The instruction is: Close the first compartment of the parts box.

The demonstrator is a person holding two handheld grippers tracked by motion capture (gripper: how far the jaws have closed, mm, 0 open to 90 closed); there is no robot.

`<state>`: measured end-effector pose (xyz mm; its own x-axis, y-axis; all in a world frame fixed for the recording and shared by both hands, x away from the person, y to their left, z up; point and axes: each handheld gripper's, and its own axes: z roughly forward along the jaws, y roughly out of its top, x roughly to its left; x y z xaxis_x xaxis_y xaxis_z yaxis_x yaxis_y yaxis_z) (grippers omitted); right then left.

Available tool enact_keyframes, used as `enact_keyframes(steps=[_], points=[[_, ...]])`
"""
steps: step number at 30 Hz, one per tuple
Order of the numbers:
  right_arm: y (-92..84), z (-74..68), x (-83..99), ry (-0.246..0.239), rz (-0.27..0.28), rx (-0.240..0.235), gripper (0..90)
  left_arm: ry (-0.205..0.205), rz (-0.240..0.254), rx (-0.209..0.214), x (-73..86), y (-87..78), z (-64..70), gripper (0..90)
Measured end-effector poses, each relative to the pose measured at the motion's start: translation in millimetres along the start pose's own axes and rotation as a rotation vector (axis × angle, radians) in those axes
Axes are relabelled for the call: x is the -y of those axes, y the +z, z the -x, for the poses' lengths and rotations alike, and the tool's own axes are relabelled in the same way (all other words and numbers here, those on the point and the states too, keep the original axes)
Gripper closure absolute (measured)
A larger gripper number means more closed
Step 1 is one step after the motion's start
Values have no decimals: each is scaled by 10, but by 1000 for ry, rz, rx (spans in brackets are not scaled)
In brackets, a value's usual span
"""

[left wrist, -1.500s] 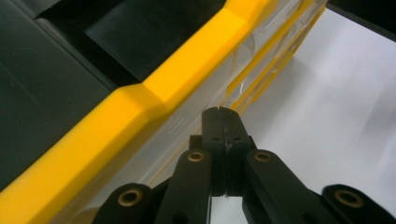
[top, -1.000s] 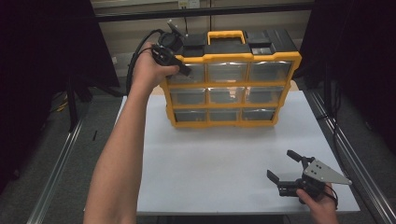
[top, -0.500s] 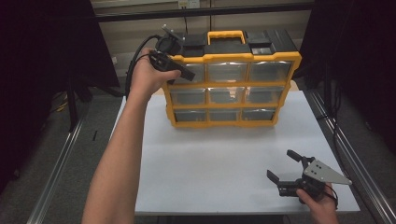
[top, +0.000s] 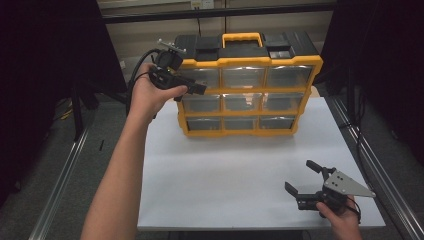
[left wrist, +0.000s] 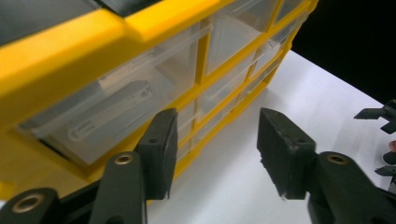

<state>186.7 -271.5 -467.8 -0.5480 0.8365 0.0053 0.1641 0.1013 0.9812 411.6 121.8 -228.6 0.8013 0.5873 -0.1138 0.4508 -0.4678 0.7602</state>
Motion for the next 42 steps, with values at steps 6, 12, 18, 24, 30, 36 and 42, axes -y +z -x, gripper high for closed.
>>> enact_keyframes(steps=[6,12,18,24,30,36,42], points=[[-7,4,3,-3,-1,-3,1,-16,26,5,118,-29,-15,434],[-8,2,1,-3,0,-4,1,-25,54,15,254,-36,-24,396],[-16,0,-1,-3,-3,-4,1,-34,71,6,396,-64,-54,371],[-18,0,0,-3,-4,-4,1,-44,99,23,513,-98,-75,341],[-16,1,4,-5,-5,-2,1,-41,137,13,718,-130,-53,299],[-21,-3,2,-2,-4,-4,1,-50,166,10,903,-145,-51,273],[-20,-5,3,-3,-7,-1,1,-52,207,11,1128,-145,-56,246]])
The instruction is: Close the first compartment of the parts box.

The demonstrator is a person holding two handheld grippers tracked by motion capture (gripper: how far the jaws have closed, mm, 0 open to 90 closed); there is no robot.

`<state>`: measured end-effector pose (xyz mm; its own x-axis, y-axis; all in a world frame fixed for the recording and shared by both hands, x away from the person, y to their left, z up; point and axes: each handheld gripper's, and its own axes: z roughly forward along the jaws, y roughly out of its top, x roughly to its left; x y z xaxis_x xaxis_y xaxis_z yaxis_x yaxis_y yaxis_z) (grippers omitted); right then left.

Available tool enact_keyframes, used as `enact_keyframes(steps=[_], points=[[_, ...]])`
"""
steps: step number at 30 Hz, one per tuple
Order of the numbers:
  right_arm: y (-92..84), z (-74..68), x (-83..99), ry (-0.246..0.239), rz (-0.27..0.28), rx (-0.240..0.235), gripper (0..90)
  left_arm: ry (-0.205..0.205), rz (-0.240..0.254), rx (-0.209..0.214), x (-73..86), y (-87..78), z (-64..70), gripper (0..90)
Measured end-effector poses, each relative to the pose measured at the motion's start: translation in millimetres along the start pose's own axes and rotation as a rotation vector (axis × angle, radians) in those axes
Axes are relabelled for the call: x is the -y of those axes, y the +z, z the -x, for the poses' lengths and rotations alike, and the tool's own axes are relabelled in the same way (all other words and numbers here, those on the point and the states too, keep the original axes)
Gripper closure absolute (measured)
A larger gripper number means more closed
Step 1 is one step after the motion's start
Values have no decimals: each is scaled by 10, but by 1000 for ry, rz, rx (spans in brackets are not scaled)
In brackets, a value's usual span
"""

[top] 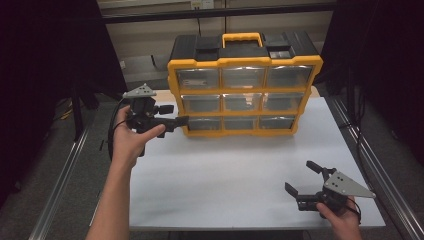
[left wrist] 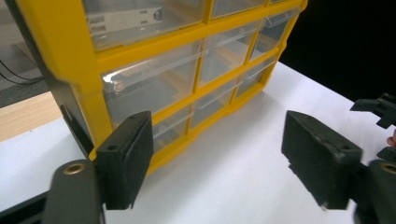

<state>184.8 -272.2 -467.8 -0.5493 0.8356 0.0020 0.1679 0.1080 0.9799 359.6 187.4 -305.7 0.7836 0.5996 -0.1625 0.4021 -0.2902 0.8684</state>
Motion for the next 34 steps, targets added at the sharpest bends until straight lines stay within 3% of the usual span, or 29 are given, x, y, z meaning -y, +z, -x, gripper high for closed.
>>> enact_keyframes(steps=[7,14,18,25,27,32,34], points=[[-1,4,3,0,1,2,1,-25,35,-8,287,-46,-28,219],[1,1,6,1,0,-3,1,-20,66,-24,601,-122,-24,186],[4,0,8,3,1,1,1,7,91,-47,816,-172,-7,161],[4,5,11,8,0,9,1,28,138,-46,1071,-201,10,100],[2,3,10,8,1,9,1,32,153,-73,1204,-221,30,98],[1,2,13,6,0,6,1,30,174,-73,1381,-217,25,57],[-1,4,13,0,1,4,1,20,187,-101,1467,-218,38,56]])
